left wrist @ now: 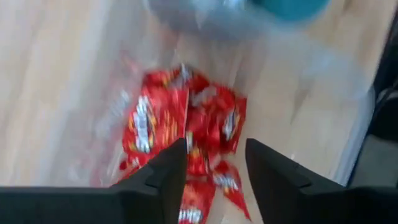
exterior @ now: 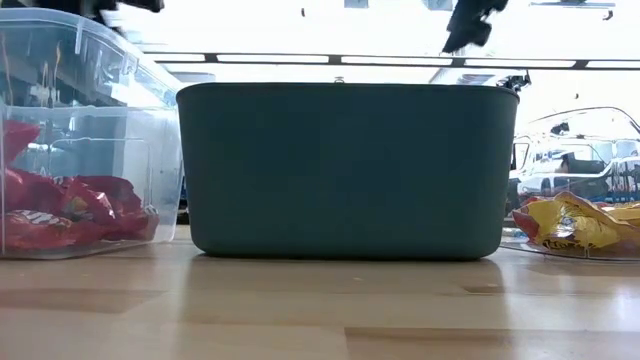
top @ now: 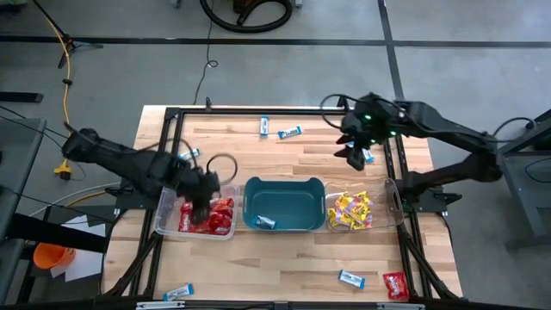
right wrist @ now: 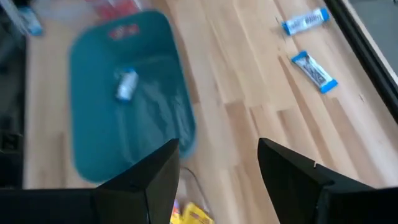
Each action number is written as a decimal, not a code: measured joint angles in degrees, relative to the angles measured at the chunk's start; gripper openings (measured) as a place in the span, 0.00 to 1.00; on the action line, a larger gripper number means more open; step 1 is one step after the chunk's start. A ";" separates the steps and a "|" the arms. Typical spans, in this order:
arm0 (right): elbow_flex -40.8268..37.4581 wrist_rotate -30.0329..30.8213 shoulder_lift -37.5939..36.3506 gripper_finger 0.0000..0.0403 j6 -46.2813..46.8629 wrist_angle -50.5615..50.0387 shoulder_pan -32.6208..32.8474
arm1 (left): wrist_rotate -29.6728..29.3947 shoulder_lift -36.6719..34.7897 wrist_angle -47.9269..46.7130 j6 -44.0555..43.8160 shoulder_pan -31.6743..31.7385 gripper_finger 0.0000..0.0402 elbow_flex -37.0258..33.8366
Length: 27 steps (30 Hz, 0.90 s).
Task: Sort candy
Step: Put the white chocolate into the blue bin
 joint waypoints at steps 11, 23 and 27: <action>-0.37 3.05 -5.98 0.52 0.96 11.23 2.98 | -5.01 0.09 -1.12 19.34 28.24 0.47 9.67; -0.39 4.11 -1.56 0.52 0.20 8.89 2.86 | -4.85 0.13 2.46 27.89 46.78 0.47 -14.11; -0.39 4.11 0.17 0.52 0.35 9.08 2.86 | -5.32 1.38 5.43 27.17 51.25 0.47 -16.73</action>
